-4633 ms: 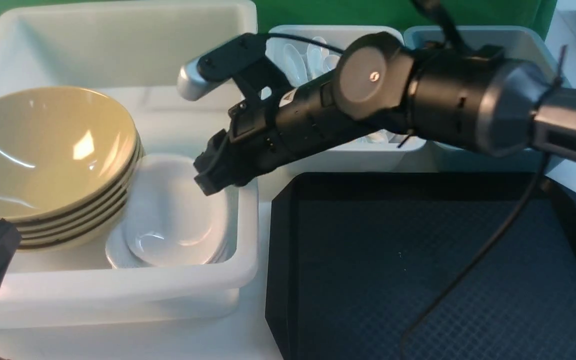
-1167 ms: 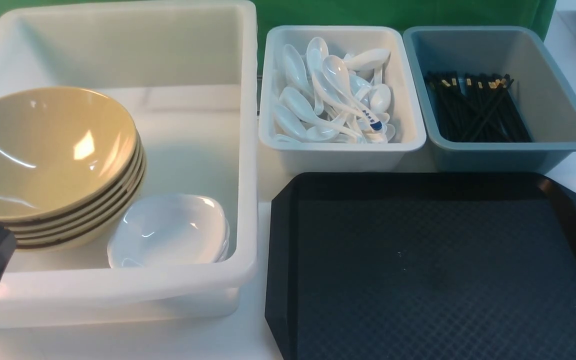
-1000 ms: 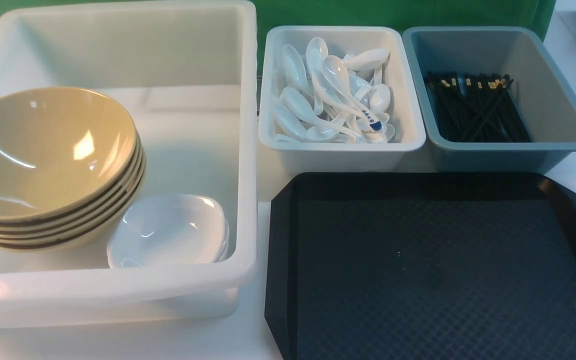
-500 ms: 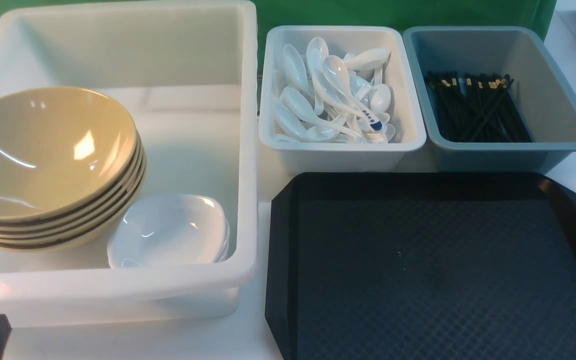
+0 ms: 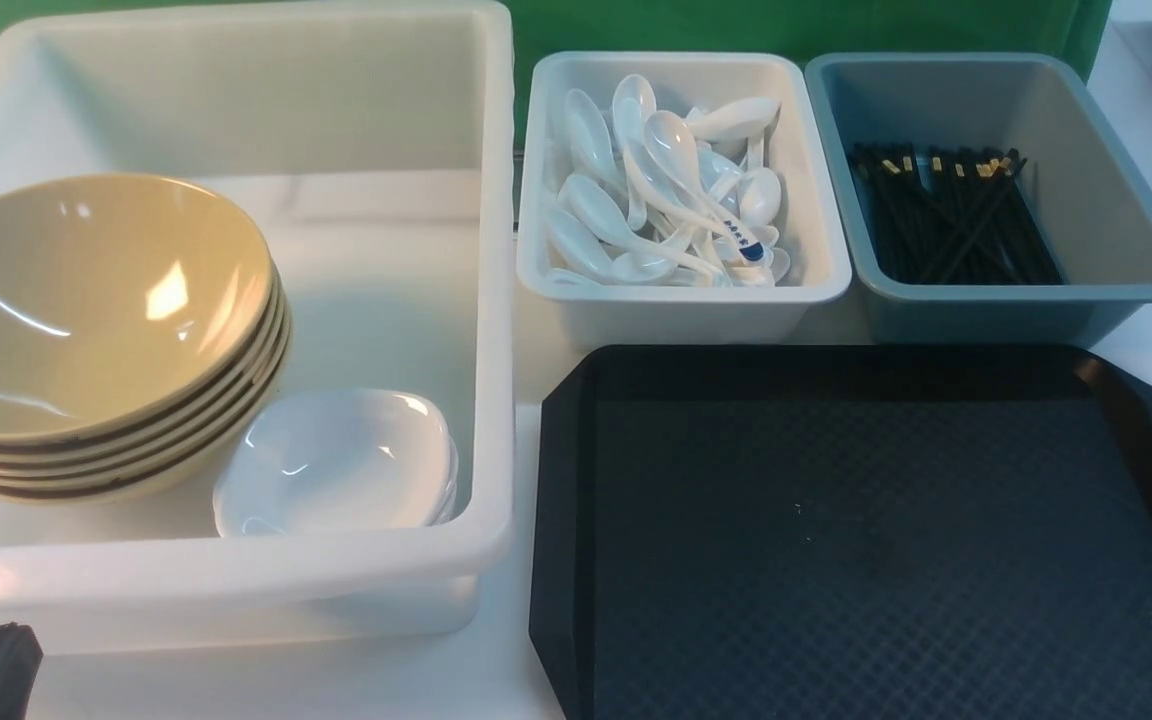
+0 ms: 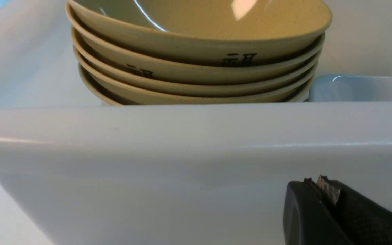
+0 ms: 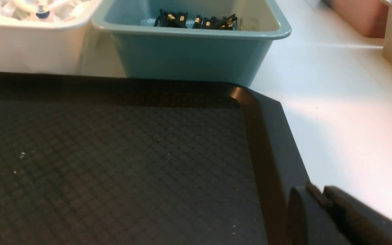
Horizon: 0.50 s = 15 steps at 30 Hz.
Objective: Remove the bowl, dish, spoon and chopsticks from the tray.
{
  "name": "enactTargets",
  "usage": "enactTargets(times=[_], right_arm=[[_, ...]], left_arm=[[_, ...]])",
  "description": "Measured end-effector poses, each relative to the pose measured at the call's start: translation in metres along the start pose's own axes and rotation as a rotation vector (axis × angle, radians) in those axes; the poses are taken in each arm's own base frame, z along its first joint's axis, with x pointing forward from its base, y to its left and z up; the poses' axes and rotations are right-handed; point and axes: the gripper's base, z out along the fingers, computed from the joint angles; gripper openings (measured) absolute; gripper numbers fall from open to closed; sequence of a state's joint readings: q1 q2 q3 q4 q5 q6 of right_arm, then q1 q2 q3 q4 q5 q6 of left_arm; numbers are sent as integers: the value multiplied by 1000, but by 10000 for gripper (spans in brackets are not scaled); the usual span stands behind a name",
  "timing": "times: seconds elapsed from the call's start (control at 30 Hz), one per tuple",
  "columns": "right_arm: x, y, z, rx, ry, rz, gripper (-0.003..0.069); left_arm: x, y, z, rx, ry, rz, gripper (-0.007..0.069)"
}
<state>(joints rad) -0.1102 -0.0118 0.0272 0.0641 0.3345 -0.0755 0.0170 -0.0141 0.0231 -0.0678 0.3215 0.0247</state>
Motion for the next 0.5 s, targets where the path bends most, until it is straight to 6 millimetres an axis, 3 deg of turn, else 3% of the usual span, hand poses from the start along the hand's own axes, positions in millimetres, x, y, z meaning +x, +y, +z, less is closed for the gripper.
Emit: enactTargets(times=[0.5], right_arm=[[0,0,0,0,0,-1,98]], left_arm=[[0,0,0,0,-1,0,-8]])
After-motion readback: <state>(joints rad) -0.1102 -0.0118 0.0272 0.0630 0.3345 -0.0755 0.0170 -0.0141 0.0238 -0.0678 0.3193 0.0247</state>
